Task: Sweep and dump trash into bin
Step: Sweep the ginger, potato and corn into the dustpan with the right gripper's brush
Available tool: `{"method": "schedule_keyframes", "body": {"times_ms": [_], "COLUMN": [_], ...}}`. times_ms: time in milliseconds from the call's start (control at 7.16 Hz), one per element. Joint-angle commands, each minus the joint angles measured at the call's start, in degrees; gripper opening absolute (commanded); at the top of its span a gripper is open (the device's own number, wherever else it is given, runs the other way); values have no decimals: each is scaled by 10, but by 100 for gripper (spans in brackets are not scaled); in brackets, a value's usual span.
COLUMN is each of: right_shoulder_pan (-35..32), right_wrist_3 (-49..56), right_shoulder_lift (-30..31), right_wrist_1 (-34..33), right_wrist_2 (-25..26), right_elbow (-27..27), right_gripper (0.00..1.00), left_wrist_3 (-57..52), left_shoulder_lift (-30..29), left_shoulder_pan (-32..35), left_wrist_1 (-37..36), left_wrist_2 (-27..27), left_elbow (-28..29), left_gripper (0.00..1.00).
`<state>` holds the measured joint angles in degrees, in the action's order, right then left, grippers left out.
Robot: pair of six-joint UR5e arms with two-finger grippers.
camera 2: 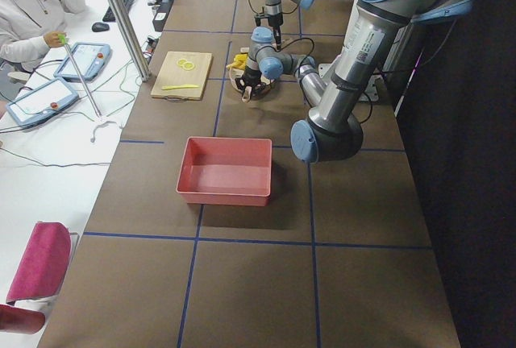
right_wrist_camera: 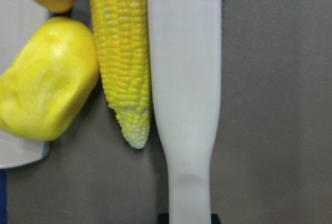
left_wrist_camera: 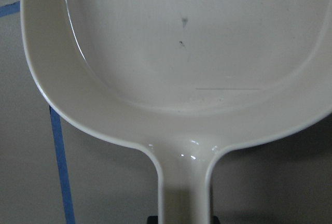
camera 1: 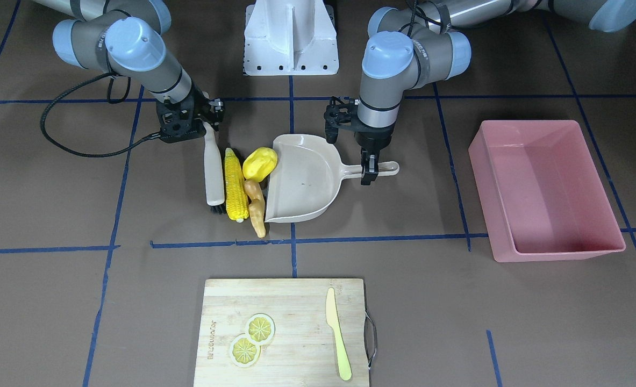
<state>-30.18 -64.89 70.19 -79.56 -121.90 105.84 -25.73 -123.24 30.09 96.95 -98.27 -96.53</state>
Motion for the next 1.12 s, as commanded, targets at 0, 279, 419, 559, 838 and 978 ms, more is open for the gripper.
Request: {"method": "schedule_keyframes", "body": {"times_ms": [0,279,419,559,838,978], "right_shoulder_pan": [0,2,4,6,7,7], "right_wrist_3": [-3,-8,-15,-21,-30,-30], "right_shoulder_lift": [-23,-32,-37,-44,-51,-53], "right_wrist_1": [-8,-7,-6,-7,-7,-5], "right_wrist_2": [1,1,1,1,0,0], "right_elbow": [-14,-19,-19,-20,-20,-20], "right_gripper": [0,0,0,0,0,0], "left_wrist_3": [35,54,62,64,85,89], "left_shoulder_lift": [-29,-38,-46,-61,-68,-68], "left_shoulder_pan": [-13,-21,-23,-23,-32,-33], "left_wrist_1": [0,1,2,2,7,8], "left_wrist_2": [1,1,1,15,25,25], "left_elbow": [21,27,34,46,51,51], "left_gripper": [4,4,4,4,4,4]}}
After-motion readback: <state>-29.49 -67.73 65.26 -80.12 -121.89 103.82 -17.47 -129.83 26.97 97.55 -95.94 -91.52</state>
